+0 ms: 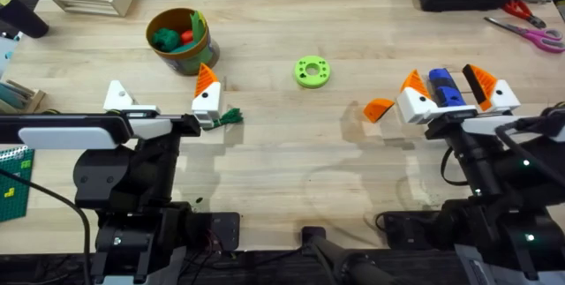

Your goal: Pick up the gripper from the table and insert it into the empty holder that is missing its gripper. Then pick up a screw, insert it into the mounting hole, and use the screwdriver to tighten it. Finally, clean up the table by picking up the vegetable and placing it into the bucket.

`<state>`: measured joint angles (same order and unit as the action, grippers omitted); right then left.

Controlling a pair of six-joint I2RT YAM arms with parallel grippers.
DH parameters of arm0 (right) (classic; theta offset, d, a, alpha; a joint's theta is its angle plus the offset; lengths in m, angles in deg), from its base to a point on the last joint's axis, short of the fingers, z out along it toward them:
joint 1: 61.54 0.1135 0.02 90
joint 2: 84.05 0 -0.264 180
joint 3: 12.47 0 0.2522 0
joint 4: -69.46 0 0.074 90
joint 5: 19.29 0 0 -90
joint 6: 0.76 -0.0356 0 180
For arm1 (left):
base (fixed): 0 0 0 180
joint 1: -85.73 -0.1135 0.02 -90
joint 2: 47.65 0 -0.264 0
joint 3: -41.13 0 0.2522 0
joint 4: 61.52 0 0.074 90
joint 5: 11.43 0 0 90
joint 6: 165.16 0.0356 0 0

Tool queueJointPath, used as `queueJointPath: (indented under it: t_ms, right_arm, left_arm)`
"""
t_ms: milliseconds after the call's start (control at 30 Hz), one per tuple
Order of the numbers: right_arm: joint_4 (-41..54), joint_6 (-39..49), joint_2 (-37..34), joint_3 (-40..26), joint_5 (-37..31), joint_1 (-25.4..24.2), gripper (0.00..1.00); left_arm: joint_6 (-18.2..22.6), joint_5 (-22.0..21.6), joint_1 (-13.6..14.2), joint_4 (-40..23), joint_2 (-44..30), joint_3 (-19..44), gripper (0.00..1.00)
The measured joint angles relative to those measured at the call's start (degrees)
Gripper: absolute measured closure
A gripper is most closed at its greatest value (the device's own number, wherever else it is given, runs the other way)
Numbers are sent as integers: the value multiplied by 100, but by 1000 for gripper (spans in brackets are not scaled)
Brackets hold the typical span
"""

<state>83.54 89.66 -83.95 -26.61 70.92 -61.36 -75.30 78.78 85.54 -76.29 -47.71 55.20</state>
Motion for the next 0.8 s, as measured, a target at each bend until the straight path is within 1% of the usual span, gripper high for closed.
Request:
queueJointPath:
  t_ms: [400, 433, 500, 533, 567, 633, 700, 800]
  right_arm:
    - [4, -4, 0, -2, -2, 0, 18]
    - [23, -38, 0, -8, -8, 0, 17]
    - [237, -200, -19, -104, -24, 0, 17]
    - [470, -296, -51, -227, -24, 0, 17]
    - [1417, -531, -320, -837, 7, 0, 17]
    - [2051, -629, -643, -1445, 34, 0, 17]
    - [2676, -678, -1055, -2174, 73, 0, 17]
    - [3604, -735, -1800, -3366, 148, 0, 17]
  left_arm:
    - [17, 0, 0, -15, 2, 15, 14]
    - [16, 0, 0, -87, 1, 45, 14]
    - [15, 0, 0, -442, 0, 231, 14]
    - [19, 2, 0, -750, -5, 424, 14]
    - [64, 4, 0, -1815, -197, 1271, 14]
    - [166, 45, 0, -2684, -520, 2015, 14]
    - [305, 119, 0, -3643, -1006, 2813, 14]
    - [441, 204, 0, -5054, -1969, 3958, 14]
